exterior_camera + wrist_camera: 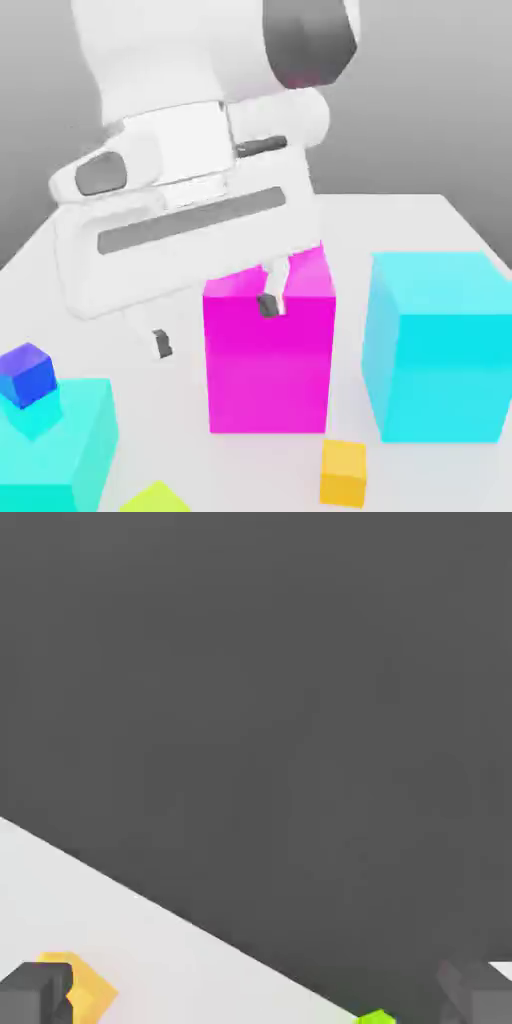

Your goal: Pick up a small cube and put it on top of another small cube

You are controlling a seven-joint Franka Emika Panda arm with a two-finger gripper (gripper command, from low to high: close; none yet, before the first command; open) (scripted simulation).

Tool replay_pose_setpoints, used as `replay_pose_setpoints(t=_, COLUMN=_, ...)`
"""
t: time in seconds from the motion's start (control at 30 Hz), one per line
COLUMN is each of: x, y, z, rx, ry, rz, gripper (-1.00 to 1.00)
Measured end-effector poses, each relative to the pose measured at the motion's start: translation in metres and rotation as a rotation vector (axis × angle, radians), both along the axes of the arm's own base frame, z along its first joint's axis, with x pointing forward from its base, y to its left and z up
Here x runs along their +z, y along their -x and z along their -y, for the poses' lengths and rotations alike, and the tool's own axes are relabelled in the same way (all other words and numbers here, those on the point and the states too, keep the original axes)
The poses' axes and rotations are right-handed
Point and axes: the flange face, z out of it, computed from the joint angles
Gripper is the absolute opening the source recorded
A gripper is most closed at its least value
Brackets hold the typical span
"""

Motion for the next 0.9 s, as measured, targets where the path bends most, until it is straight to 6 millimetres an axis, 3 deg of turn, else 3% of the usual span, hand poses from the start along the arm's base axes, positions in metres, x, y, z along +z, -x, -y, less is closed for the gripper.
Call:
replay_pose_setpoints(t=0.2, x=-0.087, y=0.0, z=0.02, rx=0.126, ry=0.094, rz=-0.092, gripper=0.0)
replay_pose_setpoints(t=0.37, x=-0.145, y=0.009, z=0.043, rx=0.237, ry=0.199, rz=-0.162, gripper=0.0)
replay_pose_setpoints(t=0.5, x=-0.202, y=0.01, z=0.048, rx=0.263, ry=0.223, rz=-0.174, gripper=0.0)
replay_pose_setpoints(t=0.53, x=-0.214, y=0.01, z=0.048, rx=0.263, ry=0.223, rz=-0.175, gripper=-1.0)
replay_pose_setpoints(t=0.73, x=-0.22, y=0.011, z=0.048, rx=0.263, ry=0.221, rz=-0.177, gripper=-1.0)
replay_pose_setpoints(t=0.9, x=-0.164, y=0.011, z=0.043, rx=0.271, ry=0.221, rz=-0.178, gripper=-1.0)
